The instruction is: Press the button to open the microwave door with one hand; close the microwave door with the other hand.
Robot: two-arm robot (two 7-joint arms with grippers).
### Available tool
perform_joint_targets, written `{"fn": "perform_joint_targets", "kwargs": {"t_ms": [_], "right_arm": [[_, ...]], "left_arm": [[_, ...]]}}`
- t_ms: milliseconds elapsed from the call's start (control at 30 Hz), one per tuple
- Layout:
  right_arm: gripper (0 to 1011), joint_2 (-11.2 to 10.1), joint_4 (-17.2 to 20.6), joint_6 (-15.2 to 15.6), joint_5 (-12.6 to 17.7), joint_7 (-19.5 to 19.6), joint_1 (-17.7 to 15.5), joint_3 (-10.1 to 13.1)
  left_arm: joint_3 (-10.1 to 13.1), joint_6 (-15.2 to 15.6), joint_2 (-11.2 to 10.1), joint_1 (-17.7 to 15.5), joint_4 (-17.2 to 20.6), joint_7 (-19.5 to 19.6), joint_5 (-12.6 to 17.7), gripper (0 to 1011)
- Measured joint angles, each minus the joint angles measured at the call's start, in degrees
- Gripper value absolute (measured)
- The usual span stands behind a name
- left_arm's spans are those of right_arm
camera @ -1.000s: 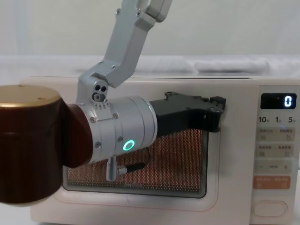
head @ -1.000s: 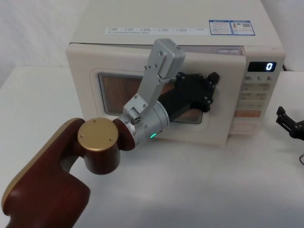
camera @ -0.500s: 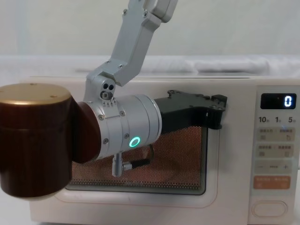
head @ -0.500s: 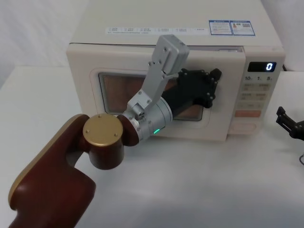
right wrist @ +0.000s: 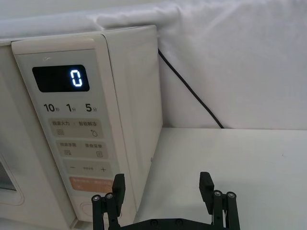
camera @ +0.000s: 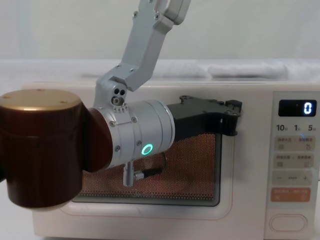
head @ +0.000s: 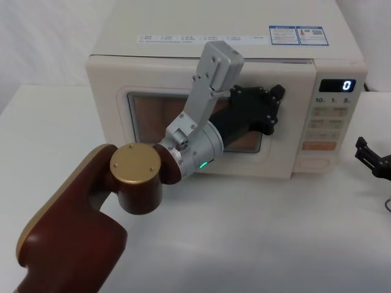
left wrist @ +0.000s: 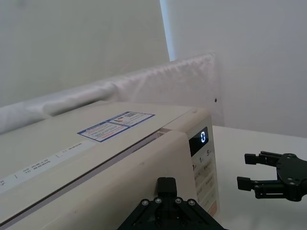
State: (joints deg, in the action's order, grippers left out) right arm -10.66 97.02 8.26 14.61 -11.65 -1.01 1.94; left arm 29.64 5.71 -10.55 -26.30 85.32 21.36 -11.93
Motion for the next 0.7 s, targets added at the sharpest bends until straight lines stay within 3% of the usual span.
{"fn": "perform_joint_targets", "kwargs": {"t_ms": [700], "right_arm": [[1002, 0.0, 0.0, 0.0, 0.0, 0.0, 0.0, 0.0]], "left_arm": [[-0.2, 0.2, 1.2, -0.9, -1.4, -0.3, 0.2, 0]]}}
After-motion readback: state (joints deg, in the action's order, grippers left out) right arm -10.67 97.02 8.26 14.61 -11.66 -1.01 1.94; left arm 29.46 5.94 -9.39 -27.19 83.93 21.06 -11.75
